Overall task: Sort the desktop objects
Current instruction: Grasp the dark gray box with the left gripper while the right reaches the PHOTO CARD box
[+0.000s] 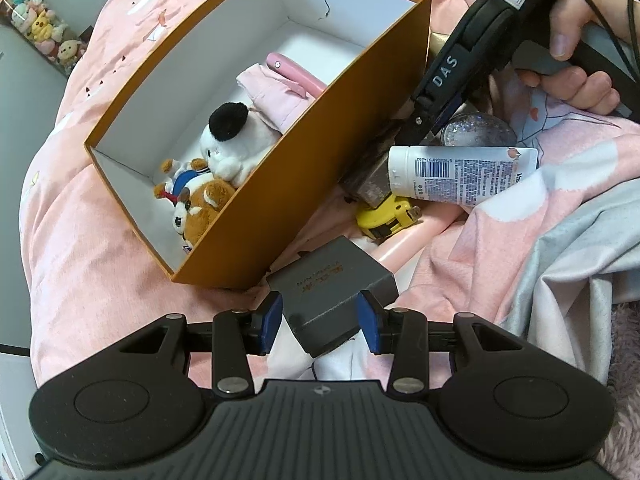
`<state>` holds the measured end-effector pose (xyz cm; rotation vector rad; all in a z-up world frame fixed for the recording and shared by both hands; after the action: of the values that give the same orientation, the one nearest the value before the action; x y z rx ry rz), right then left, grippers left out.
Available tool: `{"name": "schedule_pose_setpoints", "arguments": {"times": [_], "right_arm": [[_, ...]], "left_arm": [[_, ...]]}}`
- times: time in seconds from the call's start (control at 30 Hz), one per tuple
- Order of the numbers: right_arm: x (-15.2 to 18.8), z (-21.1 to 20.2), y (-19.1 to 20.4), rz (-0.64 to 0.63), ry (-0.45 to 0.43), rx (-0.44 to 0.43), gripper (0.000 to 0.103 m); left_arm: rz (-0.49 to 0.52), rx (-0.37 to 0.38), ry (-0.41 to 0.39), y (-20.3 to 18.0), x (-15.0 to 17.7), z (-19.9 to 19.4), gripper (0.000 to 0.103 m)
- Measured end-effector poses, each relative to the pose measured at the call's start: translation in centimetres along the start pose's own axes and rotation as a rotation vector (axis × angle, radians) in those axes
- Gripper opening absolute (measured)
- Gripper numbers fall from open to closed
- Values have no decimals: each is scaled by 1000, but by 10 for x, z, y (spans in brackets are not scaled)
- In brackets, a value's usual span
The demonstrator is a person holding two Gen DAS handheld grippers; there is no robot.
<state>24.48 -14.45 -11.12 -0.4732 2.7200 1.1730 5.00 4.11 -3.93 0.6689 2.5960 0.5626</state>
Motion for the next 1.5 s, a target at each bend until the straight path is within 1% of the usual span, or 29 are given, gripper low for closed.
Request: {"name": "schedule_pose_setpoints", "arguments": {"times": [0.1,0.23,0.3,0.43,0.53,0.6,0.67,0.73,0.77,0.8,0.9,0.93,1.1,1.2,1.33,1.43,1.5], "right_arm": [[4,-6,0,40,-16,-49,37],[11,-9,13,31,-16,-129,28],[14,-6,22,6,-8,-176,28],[19,-3,38,-77,10,-183,28],[19,-11,43,-167,1,-117,28],[21,-10,49,-265,16,-56,28],[20,-7,54,-382,52,-1,29],[28,-4,62,-519,94,58,29],[30,-14,62,-581,110,91,29],[33,-15,64,-646,129,130,29],[36,-8,67,-768,194,198,32],[38,-5,67,-797,218,208,38],[46,11,70,-941,305,281,40],[48,16,73,-987,348,271,40],[53,24,73,-1059,426,254,41],[51,28,72,-1099,420,278,52],[52,30,73,-1132,416,291,53]], "left_arm": [[-8,0,-13,1,0,0,48],[-21,4,-28,1,-3,0,48],[-18,2,-31,0,-4,0,48],[2,-13,-40,-3,-1,-1,48],[18,-16,-47,-5,0,-2,48],[50,-22,-60,-8,2,-3,48],[97,-33,-75,-13,4,-4,49],[154,-49,-89,-19,6,-5,52],[186,-61,-94,-23,8,-4,52],[211,-72,-96,-26,9,-4,52],[299,-121,-101,-36,15,0,53],[328,-137,-104,-39,18,2,53],[432,-184,-128,-50,25,9,53],[503,-199,-123,-58,29,17,54],[614,-199,-120,-66,35,25,54],[671,-211,-126,-70,34,31,54],[692,-219,-132,-72,34,35,56]]}}
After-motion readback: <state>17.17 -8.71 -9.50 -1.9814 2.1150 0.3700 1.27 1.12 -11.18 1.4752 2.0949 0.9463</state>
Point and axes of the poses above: each gripper's, at about its wrist camera, not at the fingertips, and z roughly the way its jaws point, y to its left, x to its underside, the point moved 1 cm from there along z, roughly the way its jaws point, and after that the axes turned 14 degrees about -x, right-handed, at the moved point
